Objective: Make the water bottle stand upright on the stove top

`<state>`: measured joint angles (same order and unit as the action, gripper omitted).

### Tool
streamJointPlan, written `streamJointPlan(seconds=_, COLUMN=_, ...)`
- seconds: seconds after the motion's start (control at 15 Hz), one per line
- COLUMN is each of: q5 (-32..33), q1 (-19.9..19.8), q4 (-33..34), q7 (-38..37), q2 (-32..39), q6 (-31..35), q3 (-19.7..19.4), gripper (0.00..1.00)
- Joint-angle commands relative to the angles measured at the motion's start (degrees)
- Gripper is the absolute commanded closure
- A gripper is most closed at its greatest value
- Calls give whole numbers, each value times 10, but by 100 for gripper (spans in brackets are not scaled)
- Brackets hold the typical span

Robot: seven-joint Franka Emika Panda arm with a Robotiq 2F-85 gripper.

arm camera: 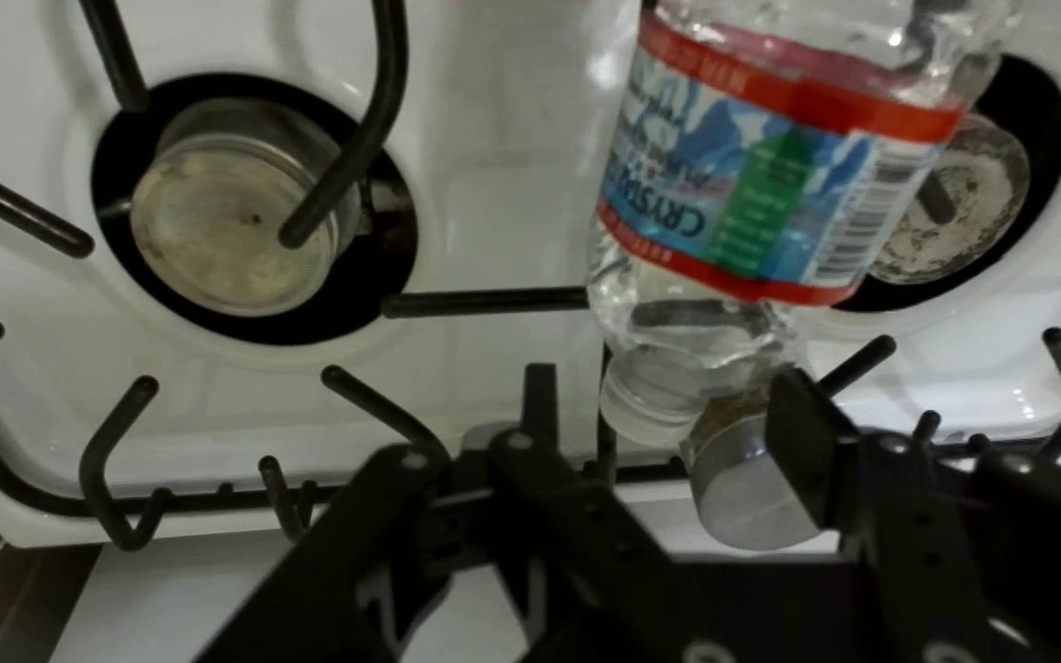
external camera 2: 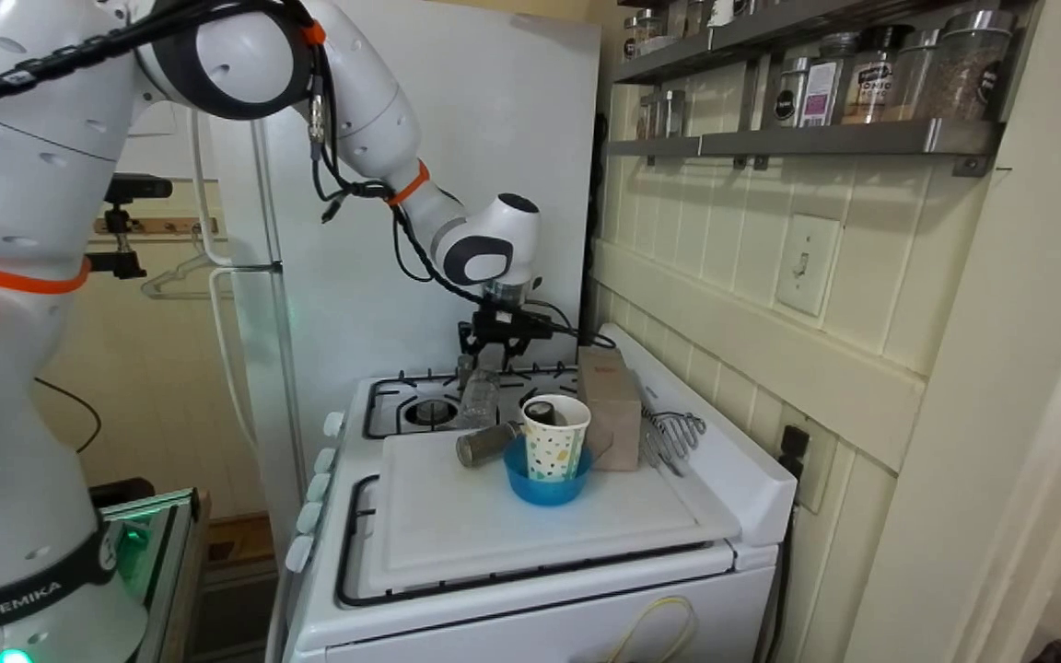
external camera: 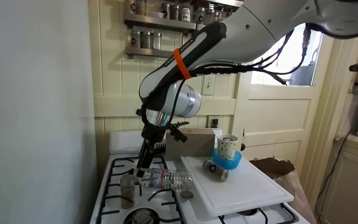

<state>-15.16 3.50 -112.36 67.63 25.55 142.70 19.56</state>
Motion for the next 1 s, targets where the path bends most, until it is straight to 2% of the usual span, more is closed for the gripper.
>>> streamJointPlan(seconds=0.0, q5=4, q1=7, q4=-16, q7=-19, q2=6, q6=38, q3=-3, gripper=40)
streamJointPlan(seconds=0.27, q5=5, q1=7, q4=-23, q7=-28, q2=11, q6=49, q3=0, gripper=48)
streamJointPlan(seconds=0.53, q5=10, q1=9, q4=-29, q7=-37, q2=12, q6=47, q3=-1, gripper=75)
streamJointPlan(seconds=0.6, q5=13, q1=10, q4=-30, q7=-38, q2=12, q6=46, q3=-2, gripper=75)
streamJointPlan(seconds=0.67, q5=15, q1=11, q4=-31, q7=-41, q2=13, q6=45, q3=-3, gripper=65)
streamJointPlan(seconds=0.87, q5=19, q1=12, q4=-32, q7=-46, q2=13, q6=43, q3=-4, gripper=58)
streamJointPlan(seconds=0.93, q5=20, q1=12, q4=-32, q7=-48, q2=13, q6=42, q3=-4, gripper=44)
